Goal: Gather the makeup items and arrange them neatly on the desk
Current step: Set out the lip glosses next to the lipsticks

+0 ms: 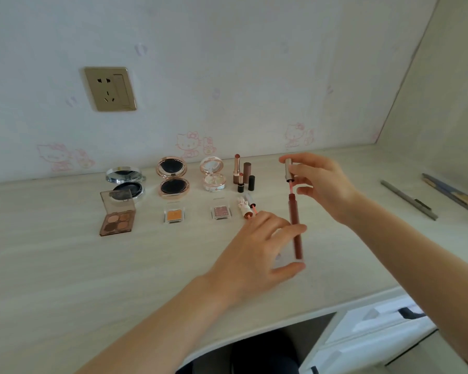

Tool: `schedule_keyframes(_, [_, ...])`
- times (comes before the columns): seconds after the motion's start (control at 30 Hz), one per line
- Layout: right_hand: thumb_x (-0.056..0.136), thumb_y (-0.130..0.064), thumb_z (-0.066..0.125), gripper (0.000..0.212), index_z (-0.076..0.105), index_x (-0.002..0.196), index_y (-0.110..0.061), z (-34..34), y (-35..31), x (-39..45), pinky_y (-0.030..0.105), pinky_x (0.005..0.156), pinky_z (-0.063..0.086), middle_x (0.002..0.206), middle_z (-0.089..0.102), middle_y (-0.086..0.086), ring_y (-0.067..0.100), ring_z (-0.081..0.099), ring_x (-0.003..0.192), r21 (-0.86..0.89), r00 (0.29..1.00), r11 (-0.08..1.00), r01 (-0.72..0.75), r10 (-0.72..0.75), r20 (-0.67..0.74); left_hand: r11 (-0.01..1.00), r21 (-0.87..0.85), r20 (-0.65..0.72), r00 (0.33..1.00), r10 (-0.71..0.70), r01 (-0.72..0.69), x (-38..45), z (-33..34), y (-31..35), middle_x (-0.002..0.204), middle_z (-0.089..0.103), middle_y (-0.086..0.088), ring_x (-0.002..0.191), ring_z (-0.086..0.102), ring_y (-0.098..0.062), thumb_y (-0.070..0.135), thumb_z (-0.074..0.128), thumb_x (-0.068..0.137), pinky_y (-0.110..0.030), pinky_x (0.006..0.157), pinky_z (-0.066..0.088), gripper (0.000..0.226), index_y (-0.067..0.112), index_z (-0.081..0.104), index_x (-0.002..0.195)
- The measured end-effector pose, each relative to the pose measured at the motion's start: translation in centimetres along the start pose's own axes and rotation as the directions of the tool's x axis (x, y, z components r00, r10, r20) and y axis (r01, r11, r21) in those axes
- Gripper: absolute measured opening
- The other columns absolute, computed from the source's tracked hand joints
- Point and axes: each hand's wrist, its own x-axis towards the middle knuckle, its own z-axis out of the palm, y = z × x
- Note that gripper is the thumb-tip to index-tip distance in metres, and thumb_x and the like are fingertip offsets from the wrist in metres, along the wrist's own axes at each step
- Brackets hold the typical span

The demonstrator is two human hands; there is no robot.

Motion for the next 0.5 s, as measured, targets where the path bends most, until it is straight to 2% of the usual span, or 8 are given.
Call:
schedule_keyframes(0.1, [0.091, -0.013, 0.055, 0.023, 0.072, 0.101, -0.023, -1.1, 0.4, 1.0, 0.031, 0.070, 0.045, 0.081, 0.062, 0.000, 0.017, 0.057, 0.073, -0.070, 1.000, 0.997, -0.028, 0.028, -0.005, 0.990, 0.133, -0.041, 0.998, 0.051, -0.045, 1.6, 1.3, 0.0, 0.104, 0.062, 0.000, 0.104, 0.050, -0.021, 0.047, 0.062, 0.086, -0.036, 0.089, 0.044, 0.050, 0.014, 0.060, 0.124])
schedule_keyframes(0.2, [0.091, -0.015, 0.056, 0.021, 0.072, 0.101, -0.024, -1.8, 1.1, 1.9, 0.031, 0.071, 0.046, 0.081, 0.062, -0.001, 0.015, 0.058, 0.072, -0.120, 0.998, 0.991, -0.066, 0.065, -0.008, 0.958, 0.278, -0.092, 0.991, 0.097, -0.068, 2.5, 2.4, 0.0, 0.095, 0.065, 0.001, 0.103, 0.053, -0.023, 0.049, 0.061, 0.084, -0.037, 0.094, 0.040, 0.047, 0.016, 0.066, 0.116])
schedule_keyframes(0.3, [0.091, -0.016, 0.056, 0.021, 0.072, 0.100, -0.026, -1.8, 2.3, 2.6, 0.029, 0.070, 0.047, 0.081, 0.064, -0.002, 0.014, 0.059, 0.074, -0.189, 0.994, 0.976, -0.110, 0.113, 0.005, 0.951, 0.301, -0.105, 0.989, 0.108, -0.072, 2.6, 3.2, 0.1, 0.092, 0.064, -0.001, 0.099, 0.053, -0.024, 0.050, 0.060, 0.082, -0.037, 0.094, 0.038, 0.044, 0.015, 0.068, 0.109])
schedule_keyframes(0.5, [0.091, -0.018, 0.056, 0.019, 0.072, 0.100, -0.022, -0.3, 4.5, 3.9, 0.026, 0.065, 0.045, 0.084, 0.065, -0.002, 0.014, 0.057, 0.074, -0.342, 0.977, 0.926, -0.157, 0.197, 0.085, 0.963, 0.265, -0.059, 0.996, 0.061, -0.043, 2.4, 3.5, -0.3, 0.107, 0.063, -0.003, 0.107, 0.054, -0.022, 0.046, 0.061, 0.083, -0.033, 0.101, 0.036, 0.040, 0.013, 0.071, 0.103])
